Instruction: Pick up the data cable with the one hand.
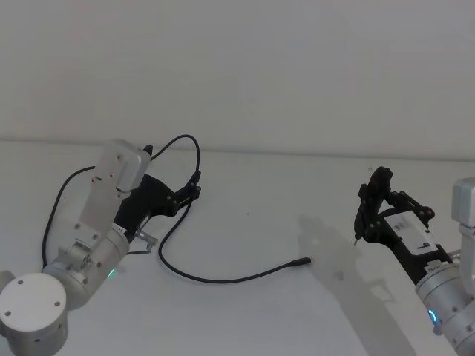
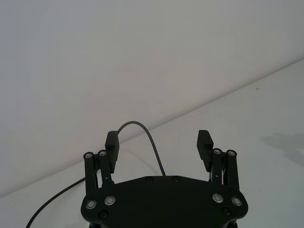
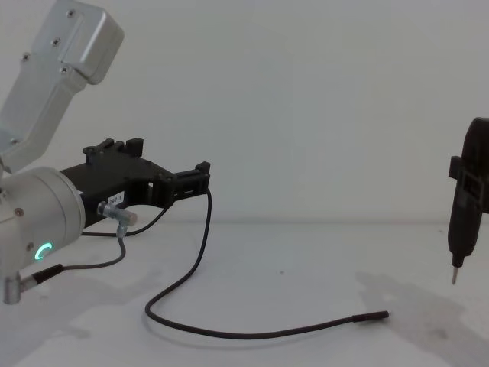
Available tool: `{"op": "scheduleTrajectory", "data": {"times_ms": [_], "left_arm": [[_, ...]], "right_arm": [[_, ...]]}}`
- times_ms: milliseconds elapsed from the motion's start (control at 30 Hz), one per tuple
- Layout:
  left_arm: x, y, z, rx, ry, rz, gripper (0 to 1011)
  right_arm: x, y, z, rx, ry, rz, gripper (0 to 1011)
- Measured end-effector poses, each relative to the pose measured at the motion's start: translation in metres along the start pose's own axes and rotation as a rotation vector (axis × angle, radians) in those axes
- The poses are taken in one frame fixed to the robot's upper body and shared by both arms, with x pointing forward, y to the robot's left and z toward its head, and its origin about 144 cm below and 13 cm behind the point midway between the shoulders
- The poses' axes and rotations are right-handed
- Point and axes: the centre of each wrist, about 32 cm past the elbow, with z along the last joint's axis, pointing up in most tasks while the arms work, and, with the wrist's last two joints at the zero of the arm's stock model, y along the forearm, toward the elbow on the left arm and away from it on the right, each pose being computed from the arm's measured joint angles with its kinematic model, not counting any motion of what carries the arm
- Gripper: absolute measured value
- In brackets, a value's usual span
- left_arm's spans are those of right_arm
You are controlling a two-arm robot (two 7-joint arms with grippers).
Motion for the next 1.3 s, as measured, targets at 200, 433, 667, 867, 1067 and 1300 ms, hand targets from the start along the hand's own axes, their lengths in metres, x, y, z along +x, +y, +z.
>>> {"op": "scheduleTrajectory", "data": {"times_ms": [200,433,667,867,1067,1300], "left_arm": [[0.0000,0.0000,0.0000,0.000,0.000,0.000,1001],[0.0000,0.0000,0.0000,0.000,0.000,0.000,1001],[0.0000,0.0000,0.0000,0.000,0.000,0.000,1001],[0.0000,0.0000,0.0000,0.000,0.000,0.000,1001],[0.0000,0.0000,0.0000,0.000,0.000,0.000,1001],[0.0000,0.0000,0.0000,0.000,0.000,0.000,1001]], "right_arm": [[0.0000,0.0000,0.0000,0.000,0.000,0.000,268],[0.0000,0.0000,0.0000,0.000,0.000,0.000,268],[0.0000,0.0000,0.0000,0.000,0.000,0.000,268],[0.0000,0.0000,0.0000,0.000,0.000,0.000,268],[0.0000,0.0000,0.0000,0.000,0.000,0.000,268],[0.0000,0.0000,0.0000,0.000,0.000,0.000,268]]}}
